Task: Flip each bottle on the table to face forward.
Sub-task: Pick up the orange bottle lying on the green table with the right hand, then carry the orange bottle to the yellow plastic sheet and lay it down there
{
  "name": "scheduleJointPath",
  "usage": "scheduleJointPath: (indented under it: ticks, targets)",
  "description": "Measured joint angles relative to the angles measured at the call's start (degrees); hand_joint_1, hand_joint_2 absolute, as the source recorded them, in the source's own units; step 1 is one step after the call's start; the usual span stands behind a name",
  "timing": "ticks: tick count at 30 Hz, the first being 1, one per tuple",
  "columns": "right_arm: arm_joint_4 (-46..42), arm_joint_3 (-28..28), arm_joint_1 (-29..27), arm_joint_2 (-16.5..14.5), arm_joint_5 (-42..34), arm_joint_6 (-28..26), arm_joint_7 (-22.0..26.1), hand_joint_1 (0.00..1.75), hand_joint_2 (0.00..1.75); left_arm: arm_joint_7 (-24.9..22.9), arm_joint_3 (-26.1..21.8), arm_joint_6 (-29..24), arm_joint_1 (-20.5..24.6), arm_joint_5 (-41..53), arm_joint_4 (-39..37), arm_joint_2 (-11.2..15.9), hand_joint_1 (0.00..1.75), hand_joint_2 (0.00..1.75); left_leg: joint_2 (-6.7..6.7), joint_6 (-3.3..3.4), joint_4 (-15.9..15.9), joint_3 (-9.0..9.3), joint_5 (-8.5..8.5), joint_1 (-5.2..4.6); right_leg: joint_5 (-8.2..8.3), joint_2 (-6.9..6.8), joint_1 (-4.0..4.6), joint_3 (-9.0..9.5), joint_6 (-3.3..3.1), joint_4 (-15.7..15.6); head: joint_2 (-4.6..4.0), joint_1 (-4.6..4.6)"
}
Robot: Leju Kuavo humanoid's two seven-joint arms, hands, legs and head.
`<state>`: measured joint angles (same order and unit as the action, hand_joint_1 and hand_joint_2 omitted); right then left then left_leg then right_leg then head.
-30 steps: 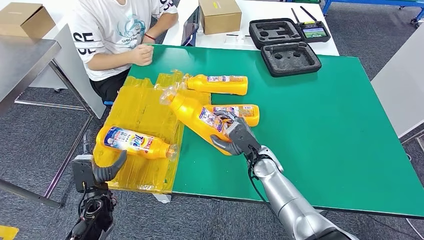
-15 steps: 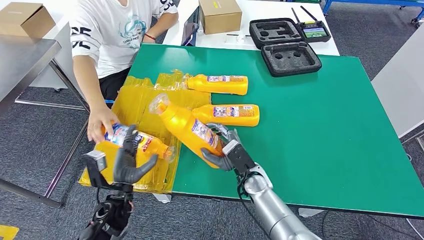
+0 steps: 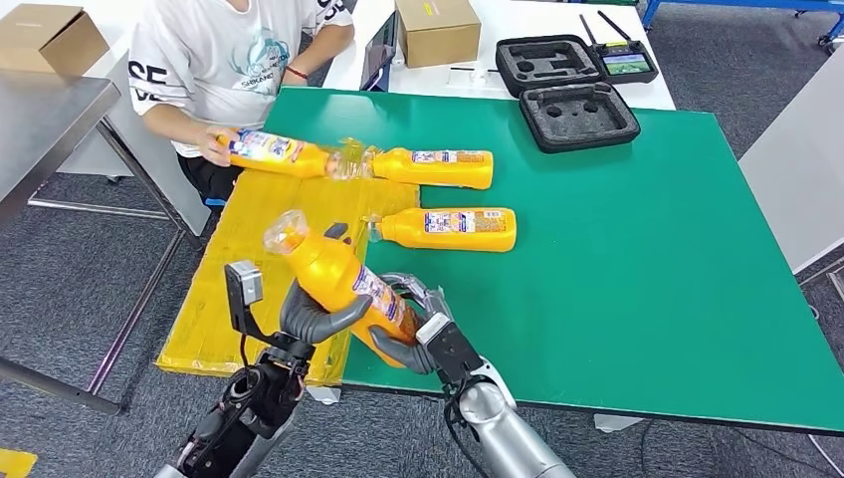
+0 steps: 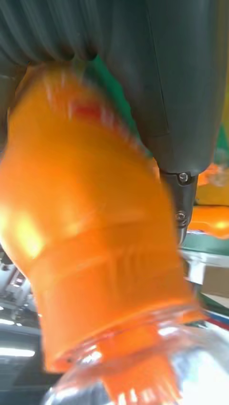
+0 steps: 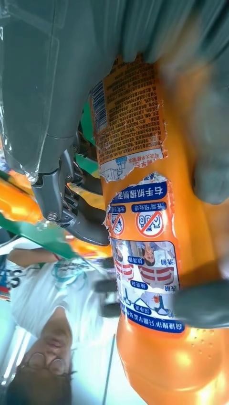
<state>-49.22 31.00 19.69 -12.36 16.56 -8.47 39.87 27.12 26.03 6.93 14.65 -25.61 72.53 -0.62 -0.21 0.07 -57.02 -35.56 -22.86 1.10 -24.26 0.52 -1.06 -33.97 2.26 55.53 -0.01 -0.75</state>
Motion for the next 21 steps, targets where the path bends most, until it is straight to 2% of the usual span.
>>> scheduleJointPath:
  ticks: [11,12,15,16,21]
  targets:
    - [-1.4,-1.63,-1.16,-0.05,1.1,0.78,-0.23,1.75,1.75,-2.43,2.87,3.39,1.9,-3.86,-2.05,-0.14,0.0,1.75,0.0,0.0,0.0,0.0,0.0,0.0,0.0,0.0,0.0,0.0,0.0,0.0,0.0,0.01]
    - [-1.49,-1.75,-1.25,-0.05,1.14,0.8,-0.26,1.75,1.75,-2.52,3.02,3.42,2.0,-3.86,-2.16,-0.14,0.34,1.75,0.0,0.0,0.0,0.0,0.0,0.0,0.0,0.0,0.0,0.0,0.0,0.0,0.0,0.0]
    - [-1.85,-2.11,-1.49,-0.06,1.5,0.89,-0.51,1.75,1.75,-2.81,3.45,3.79,2.49,-3.89,-2.61,-0.13,1.64,1.75,0.0,0.0,0.0,0.0,0.0,0.0,0.0,0.0,0.0,0.0,0.0,0.0,0.0,0.01]
    - [-1.96,-2.26,-1.55,-0.07,1.77,0.91,-0.7,1.75,1.75,-2.85,3.62,3.98,2.7,-4.0,-2.82,-0.13,1.74,1.75,0.0,0.0,0.0,0.0,0.0,0.0,0.0,0.0,0.0,0.0,0.0,0.0,0.01,0.01]
    - [-2.18,-2.66,-1.66,-0.08,3.14,0.9,-1.4,1.75,1.75,-2.15,3.91,4.34,2.99,-4.96,-3.31,-0.14,1.75,1.75,0.01,0.0,0.0,0.0,0.0,0.0,0.0,0.01,0.0,-0.01,0.0,0.0,0.01,0.0]
